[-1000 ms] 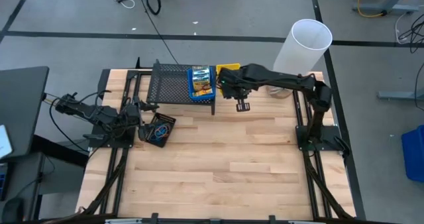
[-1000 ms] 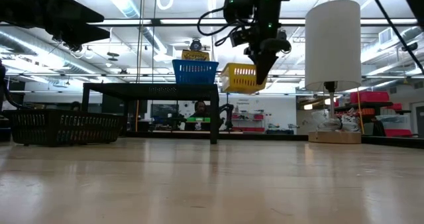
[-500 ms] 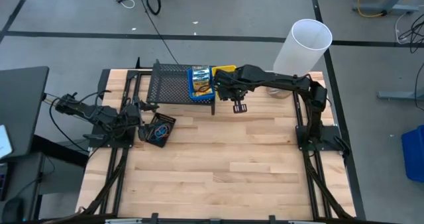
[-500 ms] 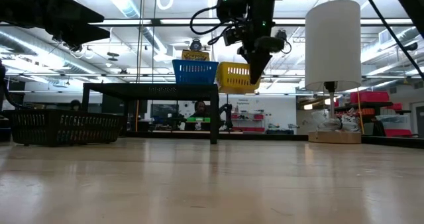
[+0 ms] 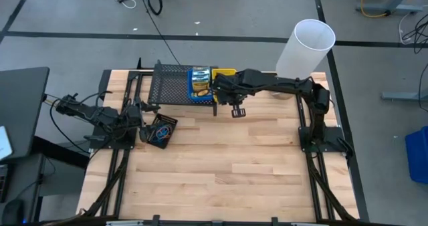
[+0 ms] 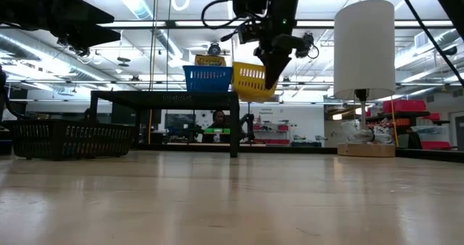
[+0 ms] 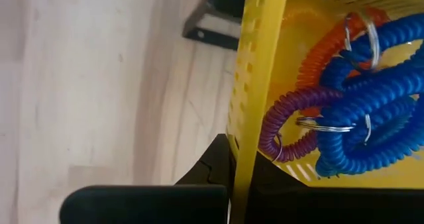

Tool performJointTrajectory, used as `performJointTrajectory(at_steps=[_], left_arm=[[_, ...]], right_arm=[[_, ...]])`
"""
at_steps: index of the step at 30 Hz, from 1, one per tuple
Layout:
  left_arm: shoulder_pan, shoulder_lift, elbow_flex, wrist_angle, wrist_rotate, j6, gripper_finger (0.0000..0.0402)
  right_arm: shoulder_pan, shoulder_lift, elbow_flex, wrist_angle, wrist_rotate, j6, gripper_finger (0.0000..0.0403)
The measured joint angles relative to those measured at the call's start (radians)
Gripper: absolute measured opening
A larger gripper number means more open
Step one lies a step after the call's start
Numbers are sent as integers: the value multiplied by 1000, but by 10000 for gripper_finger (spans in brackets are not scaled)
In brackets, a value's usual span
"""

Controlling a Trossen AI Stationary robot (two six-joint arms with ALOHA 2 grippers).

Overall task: Pick & Place Office Desk Supplies
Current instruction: Put the yellow bin on the shelf

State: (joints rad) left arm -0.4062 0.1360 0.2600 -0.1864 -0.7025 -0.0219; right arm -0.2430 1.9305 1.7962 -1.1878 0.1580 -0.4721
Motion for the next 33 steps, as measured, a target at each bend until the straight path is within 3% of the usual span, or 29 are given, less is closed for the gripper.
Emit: performJointTrajectory(at_steps=[14, 28, 33], left_arm=[[0, 0, 0, 0, 0, -4, 335], [0, 0, 1, 0, 5, -8, 335], [0, 0, 1, 0, 4, -5, 335]], right_arm=[[6, 0, 0, 134, -99, -21, 0], [26, 56, 5, 124, -28, -31, 0], [30, 63, 68, 95, -35, -32, 0]])
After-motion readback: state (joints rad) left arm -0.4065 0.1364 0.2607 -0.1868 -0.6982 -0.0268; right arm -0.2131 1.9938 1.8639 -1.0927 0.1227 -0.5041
